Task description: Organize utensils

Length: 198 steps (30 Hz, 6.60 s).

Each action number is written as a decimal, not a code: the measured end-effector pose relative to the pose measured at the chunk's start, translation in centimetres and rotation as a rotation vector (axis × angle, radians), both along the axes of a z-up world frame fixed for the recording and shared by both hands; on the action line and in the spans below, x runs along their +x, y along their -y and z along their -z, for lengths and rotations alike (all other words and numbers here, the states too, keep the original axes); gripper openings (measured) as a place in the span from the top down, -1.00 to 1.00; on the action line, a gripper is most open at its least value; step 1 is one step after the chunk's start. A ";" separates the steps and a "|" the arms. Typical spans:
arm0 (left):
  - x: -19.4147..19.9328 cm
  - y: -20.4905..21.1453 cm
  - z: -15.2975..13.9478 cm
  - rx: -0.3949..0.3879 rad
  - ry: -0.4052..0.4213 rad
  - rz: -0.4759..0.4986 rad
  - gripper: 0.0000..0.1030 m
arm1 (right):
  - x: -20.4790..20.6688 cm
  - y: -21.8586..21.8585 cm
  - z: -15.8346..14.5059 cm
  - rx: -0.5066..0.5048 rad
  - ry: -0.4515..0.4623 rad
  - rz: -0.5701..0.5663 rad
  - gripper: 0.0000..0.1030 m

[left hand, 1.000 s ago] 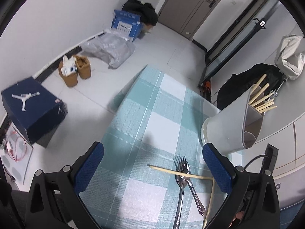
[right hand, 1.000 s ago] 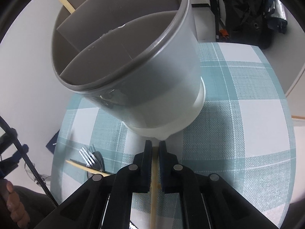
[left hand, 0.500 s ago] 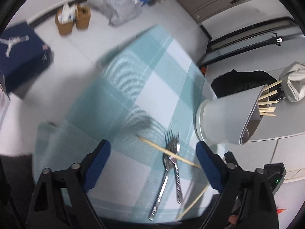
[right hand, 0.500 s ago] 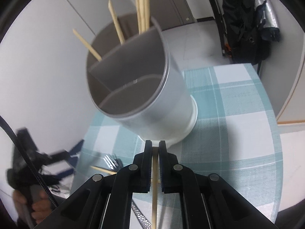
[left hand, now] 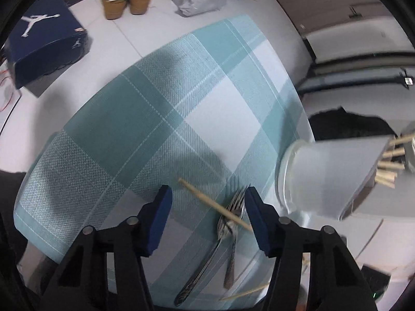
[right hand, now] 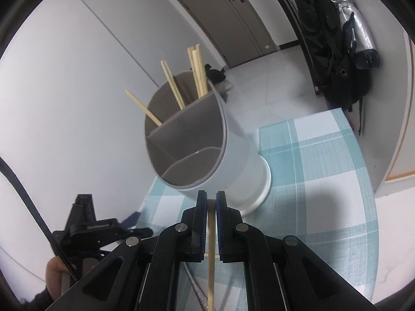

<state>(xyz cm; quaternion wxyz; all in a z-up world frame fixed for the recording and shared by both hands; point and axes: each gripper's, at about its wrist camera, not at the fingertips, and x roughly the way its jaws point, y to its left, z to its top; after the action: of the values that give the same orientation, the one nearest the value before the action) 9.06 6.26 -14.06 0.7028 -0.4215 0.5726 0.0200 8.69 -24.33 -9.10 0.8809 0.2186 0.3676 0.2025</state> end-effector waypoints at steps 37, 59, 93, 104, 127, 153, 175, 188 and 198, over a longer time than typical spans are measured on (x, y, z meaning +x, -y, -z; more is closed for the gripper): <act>2.8 3.1 -2.0 0.364 0.020 -0.069 0.99 | -1.0 2.4 -1.5 0.066 0.060 -0.003 0.88; -1.7 8.4 -12.6 0.493 0.594 0.269 0.99 | -3.5 -0.7 -5.5 -0.089 0.176 0.042 0.89; -3.0 10.8 -20.1 0.454 0.720 0.439 0.99 | -4.2 -0.3 -11.9 -0.142 0.277 0.130 0.89; -0.8 11.6 -24.0 0.405 0.778 0.446 0.99 | -1.7 1.1 -16.4 -0.152 0.340 0.138 0.89; 5.9 8.5 -26.7 0.396 0.805 0.349 0.99 | 6.8 -0.5 -22.3 -0.178 0.466 0.121 0.89; 8.9 10.0 -21.9 0.459 0.705 0.448 0.99 | 9.6 -4.4 -17.2 -0.257 0.504 0.037 0.89; 9.1 12.1 -17.8 0.452 0.622 0.564 0.98 | 9.2 -3.2 -12.0 -0.242 0.366 -0.036 0.89; 9.2 12.8 -17.1 0.407 0.637 0.626 0.97 | 9.8 -4.1 -10.7 -0.259 0.277 -0.132 0.85; 9.2 11.3 -18.4 0.386 0.638 0.570 0.91 | 8.5 -3.5 -12.4 -0.227 0.313 -0.123 0.83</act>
<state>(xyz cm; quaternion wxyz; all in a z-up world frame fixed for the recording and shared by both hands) 18.30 -5.08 4.30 0.8868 -0.0941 0.4066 -0.1983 17.23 -20.84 3.31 0.9323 0.0609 0.2594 0.2444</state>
